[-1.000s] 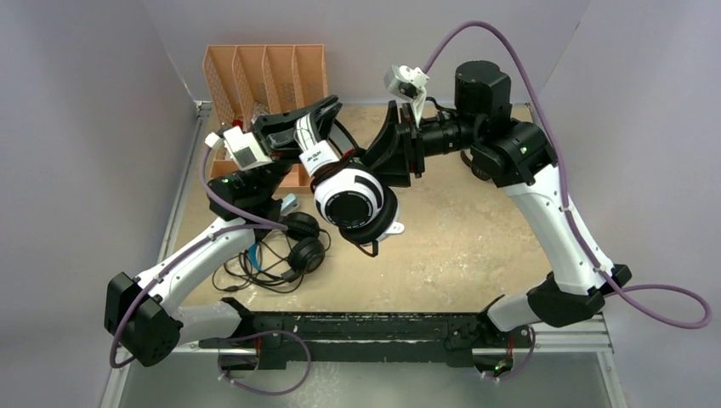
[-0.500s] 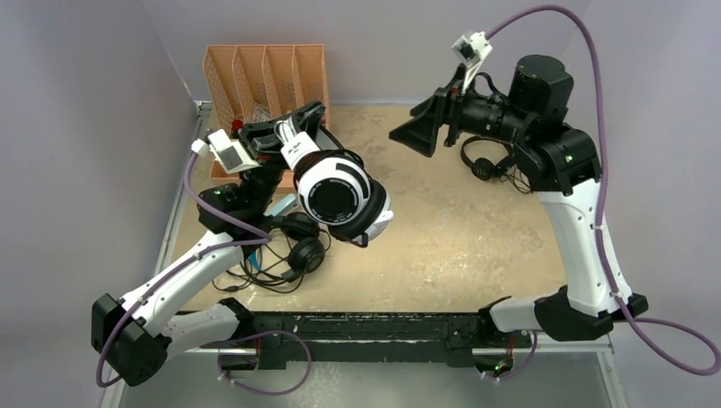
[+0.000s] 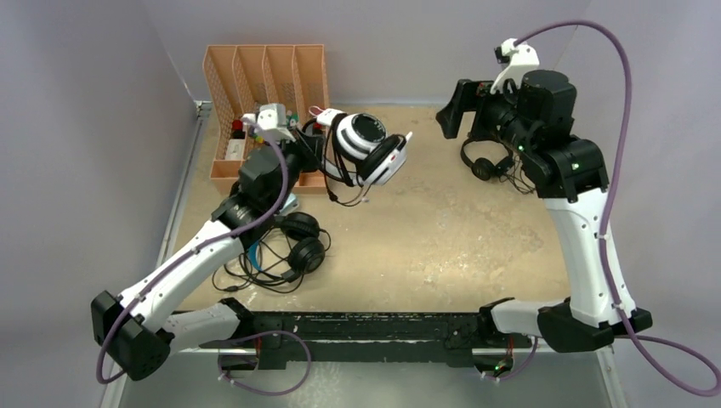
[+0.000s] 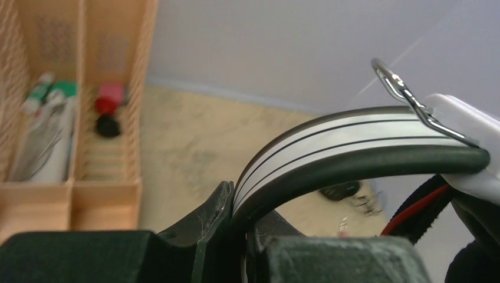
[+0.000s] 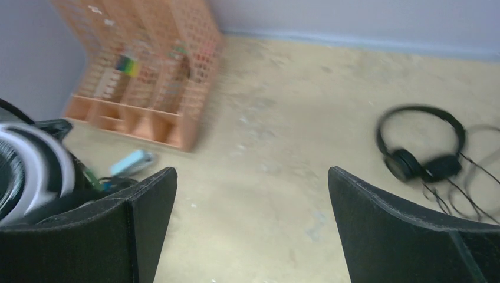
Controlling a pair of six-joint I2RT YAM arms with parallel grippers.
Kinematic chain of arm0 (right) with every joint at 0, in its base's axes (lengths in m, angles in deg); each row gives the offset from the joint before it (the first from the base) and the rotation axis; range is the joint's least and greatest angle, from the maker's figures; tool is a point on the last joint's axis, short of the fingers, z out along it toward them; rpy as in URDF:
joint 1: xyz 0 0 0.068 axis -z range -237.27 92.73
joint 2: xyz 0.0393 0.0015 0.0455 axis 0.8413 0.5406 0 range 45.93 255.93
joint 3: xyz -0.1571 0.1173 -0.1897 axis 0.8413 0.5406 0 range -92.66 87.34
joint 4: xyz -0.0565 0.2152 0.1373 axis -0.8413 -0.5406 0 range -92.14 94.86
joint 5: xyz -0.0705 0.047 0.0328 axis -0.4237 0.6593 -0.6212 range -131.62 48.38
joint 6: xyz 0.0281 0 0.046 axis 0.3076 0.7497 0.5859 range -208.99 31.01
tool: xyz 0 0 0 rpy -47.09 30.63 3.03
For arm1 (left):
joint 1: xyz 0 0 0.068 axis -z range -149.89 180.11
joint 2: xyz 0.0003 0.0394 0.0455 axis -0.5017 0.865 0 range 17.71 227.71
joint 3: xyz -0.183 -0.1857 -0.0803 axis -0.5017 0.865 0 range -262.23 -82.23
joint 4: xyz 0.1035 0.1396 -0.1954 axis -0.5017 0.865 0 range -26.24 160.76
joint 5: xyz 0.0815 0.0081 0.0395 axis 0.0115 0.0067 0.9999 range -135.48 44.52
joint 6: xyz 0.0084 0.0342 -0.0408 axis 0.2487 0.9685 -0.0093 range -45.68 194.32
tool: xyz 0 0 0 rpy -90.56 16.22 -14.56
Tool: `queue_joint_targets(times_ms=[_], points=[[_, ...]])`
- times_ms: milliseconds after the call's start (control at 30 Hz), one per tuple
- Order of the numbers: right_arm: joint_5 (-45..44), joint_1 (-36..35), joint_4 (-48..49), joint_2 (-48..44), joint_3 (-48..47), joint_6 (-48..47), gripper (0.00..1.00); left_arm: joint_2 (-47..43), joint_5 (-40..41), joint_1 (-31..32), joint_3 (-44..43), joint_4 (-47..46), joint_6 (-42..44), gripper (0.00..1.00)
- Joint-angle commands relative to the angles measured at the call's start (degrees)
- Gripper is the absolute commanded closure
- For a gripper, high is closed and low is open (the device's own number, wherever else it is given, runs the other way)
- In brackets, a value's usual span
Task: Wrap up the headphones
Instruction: Wrap the headphones cable around the headphones.
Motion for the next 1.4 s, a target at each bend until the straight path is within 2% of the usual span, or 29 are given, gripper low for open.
queue_joint_targets(times_ms=[0, 133, 267, 333, 400, 467, 567, 600, 700, 767, 867, 1067, 1267, 1367], points=[[-15.0, 0.3, -2.6, -2.0, 3.4, -2.8, 0.01, 8.1, 8.7, 0.0, -11.6, 29.2, -9.8, 1.00], [-16.9, 0.3, -2.9, -3.4, 6.4, -3.5, 0.01, 13.6, 8.8, 0.0, -13.8, 36.1, -13.6, 1.00], [-11.0, 0.3, -1.7, -4.8, 10.3, -5.1, 0.01, 19.1, 9.6, 0.0, -17.8, 39.9, -15.4, 1.00], [-4.9, 0.3, -0.5, -5.5, 13.4, -5.2, 0.01, 21.6, 10.7, 0.0, -20.6, 42.5, -16.5, 1.00], [5.4, 0.3, 1.7, -6.1, 17.8, -4.8, 0.01, 23.7, 11.5, 0.0, -23.0, 44.9, -17.9, 1.00], [12.5, 0.2, 8.0, -7.5, 23.9, -3.1, 0.02, 25.7, 12.1, 0.0, -25.4, 47.6, -19.6, 1.00], [28.4, -0.7, 20.1, -9.8, 33.5, 0.1, 0.10, 29.1, 12.8, -0.1, -29.3, 51.6, -21.8, 1.00], [29.9, -2.8, 24.4, -10.2, 36.3, 2.3, 0.13, 30.4, 13.4, -0.1, -31.2, 53.3, -22.7, 1.00], [21.5, -14.4, 29.3, -8.6, 39.4, 1.6, 0.12, 33.2, 14.4, -0.1, -36.4, 57.0, -25.7, 1.00], [16.7, -18.6, 35.3, -7.7, 43.1, 0.1, 0.11, 33.9, 13.7, 0.0, -38.8, 57.6, -27.3, 1.00], [13.4, -19.4, 46.9, -7.4, 50.7, 0.2, 0.10, 34.3, 13.2, -0.1, -42.2, 59.1, -29.8, 1.00], [4.8, -21.7, 61.8, -5.5, 58.3, -2.0, 0.14, 34.5, 10.6, -0.4, -46.7, 65.5, -36.6, 1.00], [2.6, -22.2, 73.3, -2.1, 61.4, -5.4, 0.25, 33.1, 8.3, -0.4, -46.5, 67.8, -41.4, 1.00], [2.5, -22.2, 80.3, -0.8, 63.2, -6.3, 0.36, 32.5, 9.0, -0.7, -46.6, 69.3, -43.0, 1.00]])
